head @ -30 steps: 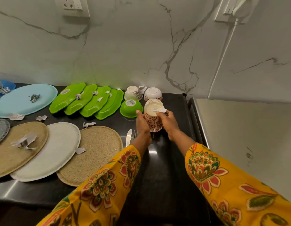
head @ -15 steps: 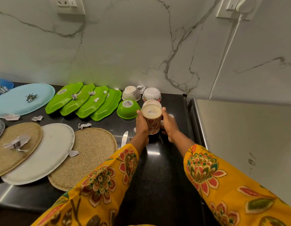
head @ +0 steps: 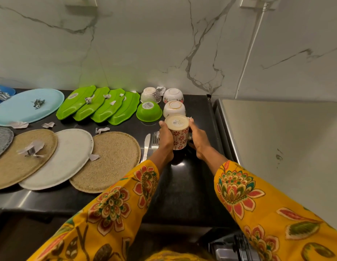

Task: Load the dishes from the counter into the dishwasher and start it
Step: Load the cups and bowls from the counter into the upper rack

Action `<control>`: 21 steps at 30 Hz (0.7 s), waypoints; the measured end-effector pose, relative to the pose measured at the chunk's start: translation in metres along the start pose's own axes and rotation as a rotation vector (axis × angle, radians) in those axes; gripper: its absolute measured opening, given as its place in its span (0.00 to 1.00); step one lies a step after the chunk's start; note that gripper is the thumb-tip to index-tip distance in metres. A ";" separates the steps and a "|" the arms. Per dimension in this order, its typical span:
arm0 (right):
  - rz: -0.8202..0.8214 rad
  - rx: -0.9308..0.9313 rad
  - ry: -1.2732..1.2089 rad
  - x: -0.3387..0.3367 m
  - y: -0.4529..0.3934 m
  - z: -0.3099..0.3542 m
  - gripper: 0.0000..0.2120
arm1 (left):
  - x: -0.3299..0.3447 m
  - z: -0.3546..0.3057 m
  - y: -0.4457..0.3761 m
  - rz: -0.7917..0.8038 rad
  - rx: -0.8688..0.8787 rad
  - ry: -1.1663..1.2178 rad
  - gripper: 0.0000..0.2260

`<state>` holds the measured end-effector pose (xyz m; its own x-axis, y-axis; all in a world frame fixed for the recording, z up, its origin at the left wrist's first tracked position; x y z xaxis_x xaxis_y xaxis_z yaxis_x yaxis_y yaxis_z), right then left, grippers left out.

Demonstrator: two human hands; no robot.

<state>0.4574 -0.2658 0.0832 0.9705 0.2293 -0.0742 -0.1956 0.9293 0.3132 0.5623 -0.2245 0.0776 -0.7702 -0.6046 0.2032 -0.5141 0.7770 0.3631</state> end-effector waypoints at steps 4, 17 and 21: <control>-0.003 0.010 -0.107 -0.004 0.037 -0.012 0.22 | -0.006 0.010 0.031 0.053 -0.028 0.001 0.28; -0.157 -0.007 -0.124 -0.052 0.166 -0.058 0.21 | -0.010 0.072 0.142 0.230 -0.132 0.024 0.29; -0.224 0.003 -0.115 -0.075 0.205 -0.073 0.19 | -0.006 0.097 0.178 0.245 -0.187 -0.003 0.36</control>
<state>0.3346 -0.0710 0.0838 0.9993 -0.0173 -0.0335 0.0267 0.9524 0.3036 0.4387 -0.0651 0.0532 -0.8639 -0.4028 0.3026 -0.2349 0.8534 0.4653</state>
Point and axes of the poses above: each hand's wrist, its own y-axis away from the middle knuckle, its own x-axis out of the palm, z = x × y, the point moved 5 cm from there along -y, towards the middle knuckle, and after that the axes turned 3 degrees about -z, right-handed, at the moved point
